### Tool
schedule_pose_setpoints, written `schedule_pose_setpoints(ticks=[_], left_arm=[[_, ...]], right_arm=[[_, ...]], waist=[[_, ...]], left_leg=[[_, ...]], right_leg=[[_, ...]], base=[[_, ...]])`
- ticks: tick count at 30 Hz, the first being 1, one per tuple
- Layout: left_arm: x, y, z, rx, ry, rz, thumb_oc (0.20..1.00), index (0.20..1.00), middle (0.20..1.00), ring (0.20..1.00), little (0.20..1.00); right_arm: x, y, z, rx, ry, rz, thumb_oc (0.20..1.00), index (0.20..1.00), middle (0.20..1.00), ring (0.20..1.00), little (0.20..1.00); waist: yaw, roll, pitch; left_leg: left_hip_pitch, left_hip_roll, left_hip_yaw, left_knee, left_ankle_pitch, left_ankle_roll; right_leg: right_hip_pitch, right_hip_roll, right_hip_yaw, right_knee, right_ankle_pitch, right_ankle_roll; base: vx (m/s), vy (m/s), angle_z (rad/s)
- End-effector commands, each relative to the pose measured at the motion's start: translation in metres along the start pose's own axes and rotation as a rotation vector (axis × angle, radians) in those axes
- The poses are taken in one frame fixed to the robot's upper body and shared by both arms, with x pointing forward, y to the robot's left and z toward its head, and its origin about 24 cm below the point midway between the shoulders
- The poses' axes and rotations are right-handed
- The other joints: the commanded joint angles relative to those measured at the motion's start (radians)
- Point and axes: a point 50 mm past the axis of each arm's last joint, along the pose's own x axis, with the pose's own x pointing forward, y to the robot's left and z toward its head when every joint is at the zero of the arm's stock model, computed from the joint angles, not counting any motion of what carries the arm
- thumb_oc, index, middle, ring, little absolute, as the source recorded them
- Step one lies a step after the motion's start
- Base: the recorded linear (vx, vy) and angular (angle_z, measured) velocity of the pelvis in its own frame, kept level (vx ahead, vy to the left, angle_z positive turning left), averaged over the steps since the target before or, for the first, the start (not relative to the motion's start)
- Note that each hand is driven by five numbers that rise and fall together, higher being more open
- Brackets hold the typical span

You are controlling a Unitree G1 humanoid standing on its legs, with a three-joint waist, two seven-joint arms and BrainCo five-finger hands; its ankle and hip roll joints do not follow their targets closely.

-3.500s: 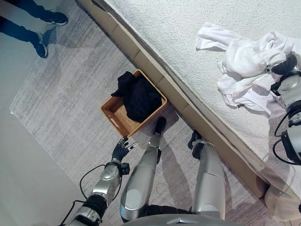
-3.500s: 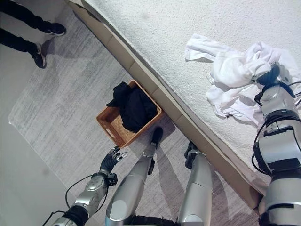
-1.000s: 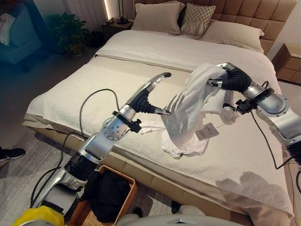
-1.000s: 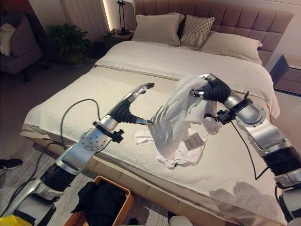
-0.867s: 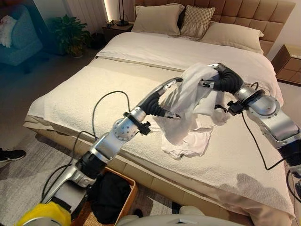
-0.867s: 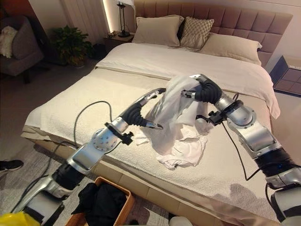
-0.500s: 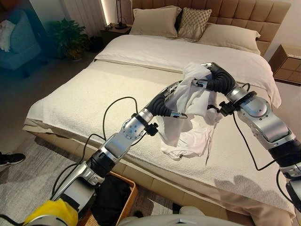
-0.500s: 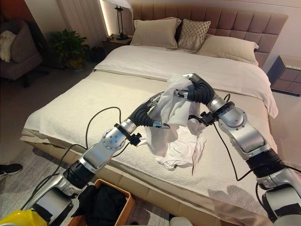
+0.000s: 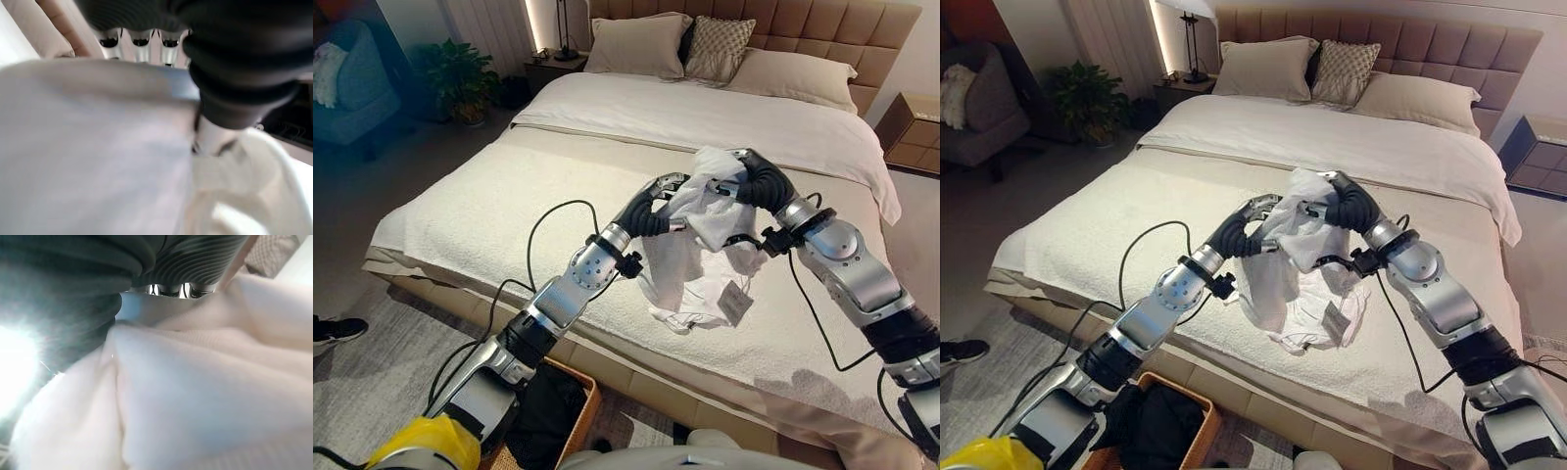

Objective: Pick up clothes into the bucket

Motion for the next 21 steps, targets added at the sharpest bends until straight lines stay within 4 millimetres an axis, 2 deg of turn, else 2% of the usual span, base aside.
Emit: schedule_pose_setpoints(ticks=[1, 4, 6, 7, 8, 10, 13, 14, 16, 17, 21], left_arm=[[0.006, -0.008, 0.001, -0.159, -0.025, 0.013, 0.200, 0.200, 0.200, 0.200, 0.200], [0.000, -0.009, -0.003, -0.251, -0.007, 0.039, 0.200, 0.200, 0.200, 0.200, 0.200], [-0.004, -0.007, -0.005, -0.262, -0.003, 0.056, 0.200, 0.200, 0.200, 0.200, 0.200], [-0.006, -0.006, -0.005, -0.266, 0.000, 0.063, 0.200, 0.200, 0.200, 0.200, 0.200], [-0.006, -0.007, -0.005, -0.267, 0.000, 0.062, 0.200, 0.200, 0.200, 0.200, 0.200], [-0.010, -0.005, -0.007, -0.272, 0.003, 0.076, 0.200, 0.200, 0.200, 0.200, 0.200], [-0.017, -0.001, -0.013, -0.279, 0.026, 0.107, 0.200, 0.200, 0.200, 0.200, 0.200], [-0.019, -0.001, -0.014, -0.280, 0.032, 0.112, 0.200, 0.200, 0.200, 0.200, 0.200], [-0.021, 0.000, -0.017, -0.281, 0.041, 0.121, 0.200, 0.200, 0.200, 0.200, 0.200], [-0.023, 0.001, -0.018, -0.283, 0.046, 0.130, 0.200, 0.200, 0.200, 0.200, 0.200], [-0.031, 0.005, -0.022, -0.311, 0.058, 0.163, 0.200, 0.200, 0.200, 0.200, 0.200]], right_arm=[[0.007, -0.002, 0.047, 0.066, -0.271, -0.029, 0.200, 0.200, 0.200, 0.200, 0.200], [0.004, -0.004, 0.043, 0.073, -0.257, -0.047, 0.200, 0.200, 0.200, 0.200, 0.200], [0.001, -0.006, 0.040, 0.072, -0.247, -0.064, 0.325, 0.325, 0.325, 0.325, 0.325], [0.000, -0.008, 0.040, 0.068, -0.243, -0.072, 0.451, 0.451, 0.451, 0.451, 0.451], [0.000, -0.008, 0.039, 0.069, -0.243, -0.072, 0.529, 0.529, 0.529, 0.529, 0.529], [-0.003, -0.010, 0.037, 0.074, -0.236, -0.088, 0.558, 0.558, 0.558, 0.558, 0.558], [-0.006, -0.011, 0.032, 0.091, -0.226, -0.115, 0.730, 0.730, 0.730, 0.730, 0.730], [-0.007, -0.012, 0.031, 0.094, -0.225, -0.122, 0.746, 0.746, 0.746, 0.746, 0.746], [-0.008, -0.012, 0.030, 0.101, -0.224, -0.134, 0.862, 0.862, 0.862, 0.862, 0.862], [-0.009, -0.013, 0.029, 0.102, -0.224, -0.141, 1.000, 1.000, 1.000, 1.000, 1.000], [-0.014, -0.015, 0.023, 0.122, -0.207, -0.177, 1.000, 1.000, 1.000, 1.000, 1.000]], waist=[[0.011, -0.073, -0.042], [0.012, -0.074, -0.040], [0.012, -0.075, -0.039], [0.012, -0.076, -0.039], [0.012, -0.076, -0.039], [0.013, -0.077, -0.038], [0.015, -0.078, -0.040], [0.016, -0.078, -0.039], [0.016, -0.078, -0.040], [0.016, -0.078, -0.040], [0.017, -0.077, -0.040]], left_leg=[[-0.068, -0.010, -0.027, 0.099, -0.082, -0.008], [-0.065, -0.009, -0.027, 0.099, -0.083, -0.009], [-0.066, -0.008, -0.028, 0.099, -0.082, -0.009], [-0.066, -0.008, -0.029, 0.100, -0.082, -0.009], [-0.067, -0.008, -0.029, 0.100, -0.083, -0.009], [-0.066, -0.007, -0.029, 0.099, -0.082, -0.009], [-0.063, -0.006, -0.029, 0.096, -0.083, -0.010], [-0.063, -0.006, -0.030, 0.096, -0.084, -0.010], [-0.061, -0.005, -0.029, 0.096, -0.084, -0.010], [-0.060, -0.005, -0.028, 0.095, -0.084, -0.009], [-0.059, -0.006, -0.027, 0.093, -0.086, -0.008]], right_leg=[[0.049, -0.075, -0.034, 0.050, -0.078, 0.070], [0.051, -0.074, -0.032, 0.050, -0.078, 0.068], [0.049, -0.074, -0.033, 0.051, -0.078, 0.068], [0.049, -0.073, -0.033, 0.051, -0.079, 0.068], [0.049, -0.073, -0.034, 0.051, -0.079, 0.068], [0.049, -0.073, -0.034, 0.051, -0.079, 0.069], [0.049, -0.072, -0.036, 0.052, -0.081, 0.068], [0.048, -0.072, -0.035, 0.053, -0.081, 0.068], [0.049, -0.072, -0.035, 0.054, -0.082, 0.067], [0.049, -0.073, -0.035, 0.055, -0.083, 0.067], [0.050, -0.072, -0.035, 0.054, -0.084, 0.067]], base=[[0.04, -0.008, 0.00], [0.02, -0.003, 0.00], [0.00, 0.000, 0.00], [0.00, 0.000, 0.00], [0.00, 0.000, 0.00], [0.00, 0.000, 0.00], [0.00, 0.000, 0.00], [0.00, 0.000, 0.00], [0.00, 0.000, 0.00], [0.00, 0.000, 0.00], [0.01, 0.000, 0.04]])
